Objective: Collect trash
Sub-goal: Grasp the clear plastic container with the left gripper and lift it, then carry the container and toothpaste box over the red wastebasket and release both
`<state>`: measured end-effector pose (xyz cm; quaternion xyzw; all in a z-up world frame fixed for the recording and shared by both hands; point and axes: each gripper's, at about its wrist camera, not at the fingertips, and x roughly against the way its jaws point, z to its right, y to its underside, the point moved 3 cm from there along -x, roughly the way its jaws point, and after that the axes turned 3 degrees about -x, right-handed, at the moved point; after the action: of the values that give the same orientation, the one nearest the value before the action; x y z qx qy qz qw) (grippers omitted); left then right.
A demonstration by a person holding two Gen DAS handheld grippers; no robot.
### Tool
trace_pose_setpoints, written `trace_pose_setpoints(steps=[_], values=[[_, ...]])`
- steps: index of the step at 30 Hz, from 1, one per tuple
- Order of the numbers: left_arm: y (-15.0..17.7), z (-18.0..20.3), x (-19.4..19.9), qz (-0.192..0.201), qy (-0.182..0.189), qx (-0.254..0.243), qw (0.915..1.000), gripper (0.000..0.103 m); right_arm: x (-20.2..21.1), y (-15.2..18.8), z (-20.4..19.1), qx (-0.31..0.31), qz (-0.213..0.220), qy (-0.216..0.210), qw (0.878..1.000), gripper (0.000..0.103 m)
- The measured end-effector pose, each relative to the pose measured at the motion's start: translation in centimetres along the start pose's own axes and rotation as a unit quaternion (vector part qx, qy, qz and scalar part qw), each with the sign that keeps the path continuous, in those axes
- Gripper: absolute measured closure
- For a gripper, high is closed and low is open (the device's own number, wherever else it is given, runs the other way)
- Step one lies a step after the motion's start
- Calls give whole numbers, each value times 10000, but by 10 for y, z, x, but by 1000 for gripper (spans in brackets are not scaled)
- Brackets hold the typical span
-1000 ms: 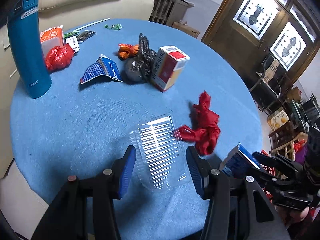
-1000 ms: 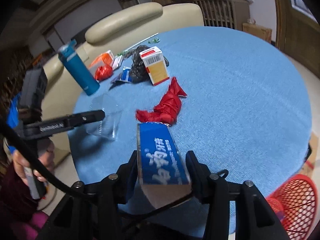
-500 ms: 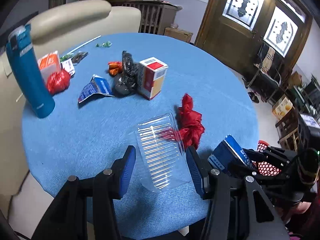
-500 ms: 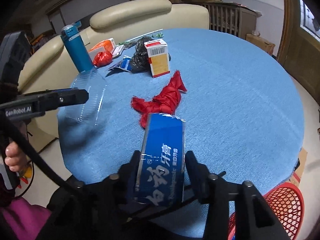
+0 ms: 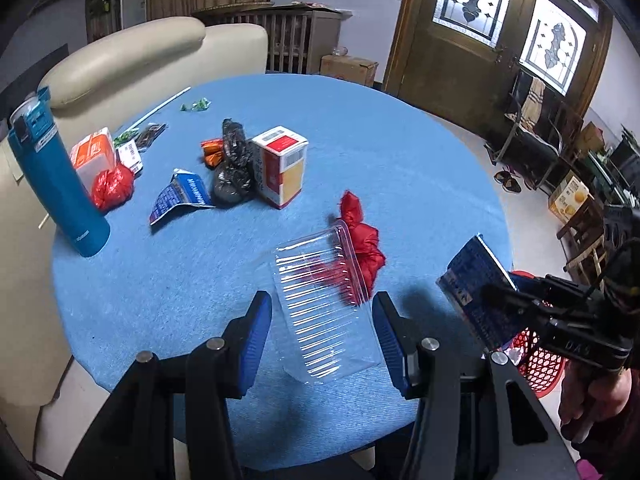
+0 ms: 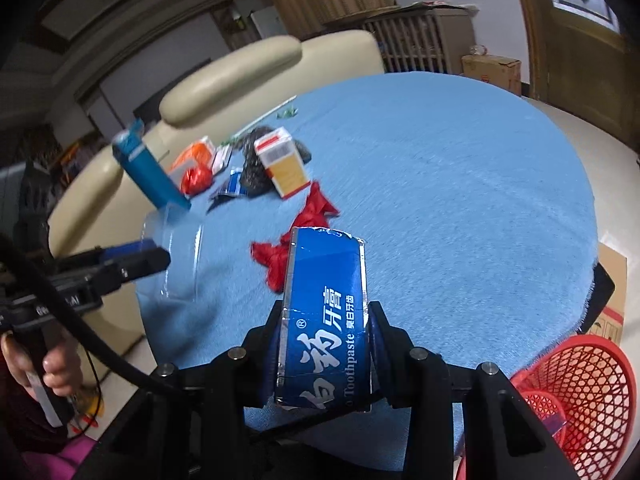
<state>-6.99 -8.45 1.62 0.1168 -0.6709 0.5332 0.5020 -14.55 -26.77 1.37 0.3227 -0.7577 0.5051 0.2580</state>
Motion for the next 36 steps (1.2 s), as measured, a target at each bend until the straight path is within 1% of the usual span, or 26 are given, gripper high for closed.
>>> trace_pose_setpoints(steps=[7,16,22,28,36], values=[[-3,23,0,-57,30,-220,9997,49,21,3,19,-291,238,-40,9993,61],[-9,53,0,-104,15,-574,9983,49,39,7,40,-569,478,-74,9972,61],[-14,77,-2,-112,47,-845,9963,49,51,11,56,-730,607,-19,9955,61],[-19,103,-5,-123,37,-1173,9930,49,65,19,74,-933,691,47,9932,61],[-27,143,-5,-15,63,-1647,9863,49,90,31,94,-1147,861,175,9895,61]])
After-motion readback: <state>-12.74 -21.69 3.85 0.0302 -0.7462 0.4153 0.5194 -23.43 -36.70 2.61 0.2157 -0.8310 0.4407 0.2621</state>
